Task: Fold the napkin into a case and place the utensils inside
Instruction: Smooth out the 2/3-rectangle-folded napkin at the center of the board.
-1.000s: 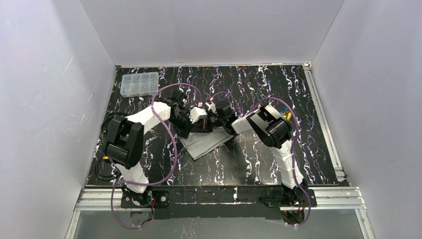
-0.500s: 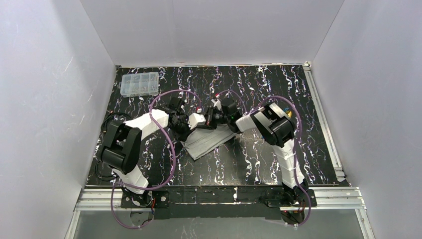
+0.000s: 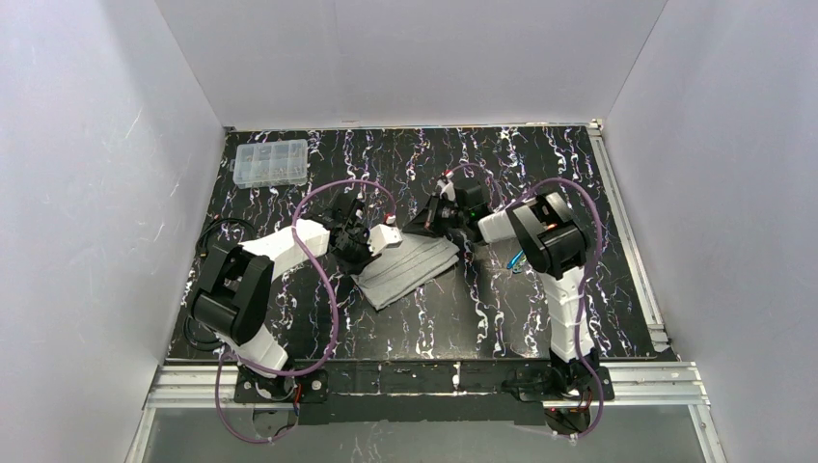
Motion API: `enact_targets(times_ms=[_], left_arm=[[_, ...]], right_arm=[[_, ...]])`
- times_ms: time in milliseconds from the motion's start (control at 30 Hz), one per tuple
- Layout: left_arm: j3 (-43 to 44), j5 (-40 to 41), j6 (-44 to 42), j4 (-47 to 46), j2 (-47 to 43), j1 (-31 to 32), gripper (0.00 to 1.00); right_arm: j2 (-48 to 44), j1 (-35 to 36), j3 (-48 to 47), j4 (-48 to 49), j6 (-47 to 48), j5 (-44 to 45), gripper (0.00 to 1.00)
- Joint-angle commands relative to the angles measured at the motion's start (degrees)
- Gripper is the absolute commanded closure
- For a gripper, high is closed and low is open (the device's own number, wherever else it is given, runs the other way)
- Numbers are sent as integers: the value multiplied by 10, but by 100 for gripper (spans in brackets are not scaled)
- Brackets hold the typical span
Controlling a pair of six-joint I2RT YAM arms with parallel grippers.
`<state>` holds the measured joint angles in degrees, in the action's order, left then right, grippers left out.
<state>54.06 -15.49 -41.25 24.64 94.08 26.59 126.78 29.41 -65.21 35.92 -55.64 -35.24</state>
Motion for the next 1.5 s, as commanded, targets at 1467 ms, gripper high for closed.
enact_targets(times_ms=[1467], left_arm=[[-64, 76, -26, 2, 11, 16, 75]], right_arm=[[-125, -45, 13, -104, 160, 41, 94]])
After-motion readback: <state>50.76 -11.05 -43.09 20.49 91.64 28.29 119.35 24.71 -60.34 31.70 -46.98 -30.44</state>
